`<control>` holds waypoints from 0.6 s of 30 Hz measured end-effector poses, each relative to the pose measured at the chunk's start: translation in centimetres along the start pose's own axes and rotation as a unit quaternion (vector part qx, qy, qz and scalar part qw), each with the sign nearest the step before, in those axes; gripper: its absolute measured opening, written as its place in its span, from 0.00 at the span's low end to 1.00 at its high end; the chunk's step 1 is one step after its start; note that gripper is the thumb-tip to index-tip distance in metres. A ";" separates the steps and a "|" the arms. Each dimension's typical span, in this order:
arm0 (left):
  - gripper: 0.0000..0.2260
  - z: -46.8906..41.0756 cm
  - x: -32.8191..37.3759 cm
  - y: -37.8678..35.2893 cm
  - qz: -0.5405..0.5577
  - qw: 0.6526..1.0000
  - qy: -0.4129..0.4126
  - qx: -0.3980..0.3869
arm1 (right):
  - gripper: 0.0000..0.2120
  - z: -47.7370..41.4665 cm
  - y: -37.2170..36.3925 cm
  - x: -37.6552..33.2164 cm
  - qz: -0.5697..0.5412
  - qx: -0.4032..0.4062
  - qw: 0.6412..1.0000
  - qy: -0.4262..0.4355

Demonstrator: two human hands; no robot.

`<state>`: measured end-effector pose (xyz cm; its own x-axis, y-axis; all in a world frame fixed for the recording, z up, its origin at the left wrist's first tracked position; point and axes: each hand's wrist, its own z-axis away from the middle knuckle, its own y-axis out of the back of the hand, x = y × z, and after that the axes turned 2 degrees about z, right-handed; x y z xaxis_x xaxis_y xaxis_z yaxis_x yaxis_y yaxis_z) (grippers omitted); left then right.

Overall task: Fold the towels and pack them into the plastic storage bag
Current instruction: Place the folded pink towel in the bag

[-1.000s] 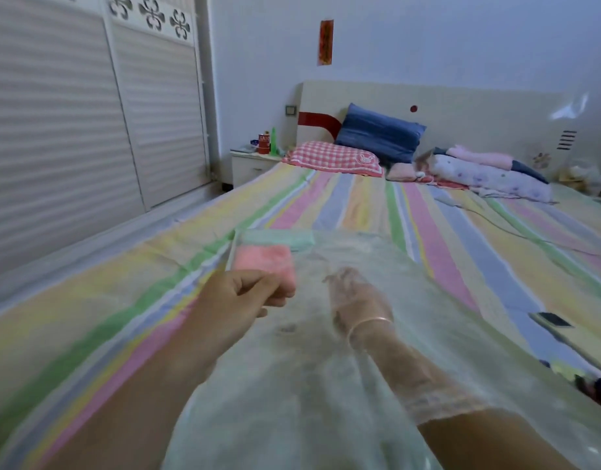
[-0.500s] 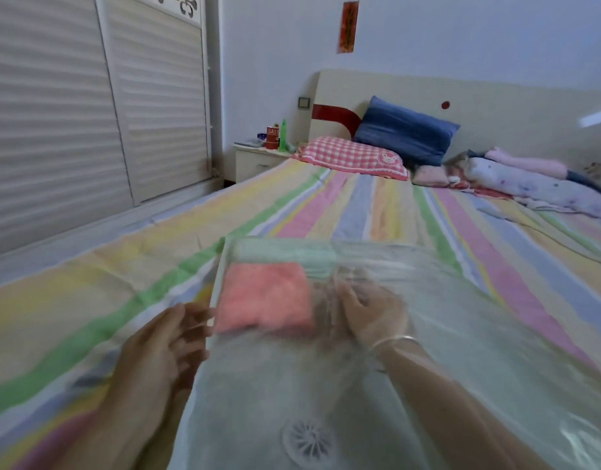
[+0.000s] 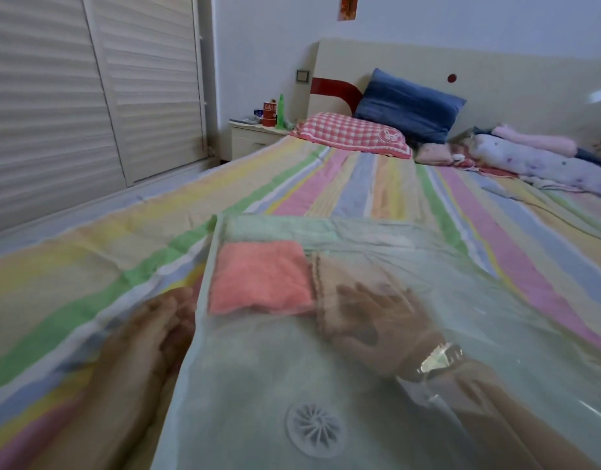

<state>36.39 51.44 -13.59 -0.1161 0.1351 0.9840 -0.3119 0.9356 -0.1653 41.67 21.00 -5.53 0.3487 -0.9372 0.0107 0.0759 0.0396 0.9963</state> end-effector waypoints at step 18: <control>0.22 2.1 2.8 -2.7 -0.070 0.996 -0.048 -0.020 | 0.25 -6.6 -1.5 0.6 -0.067 0.082 0.994 -0.013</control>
<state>34.93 48.59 -10.56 -0.1651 -0.0271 0.9859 -0.2933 0.9557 -0.0228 47.93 22.68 -7.57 0.3218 -0.9388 -0.1231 -0.0349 -0.1417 0.9893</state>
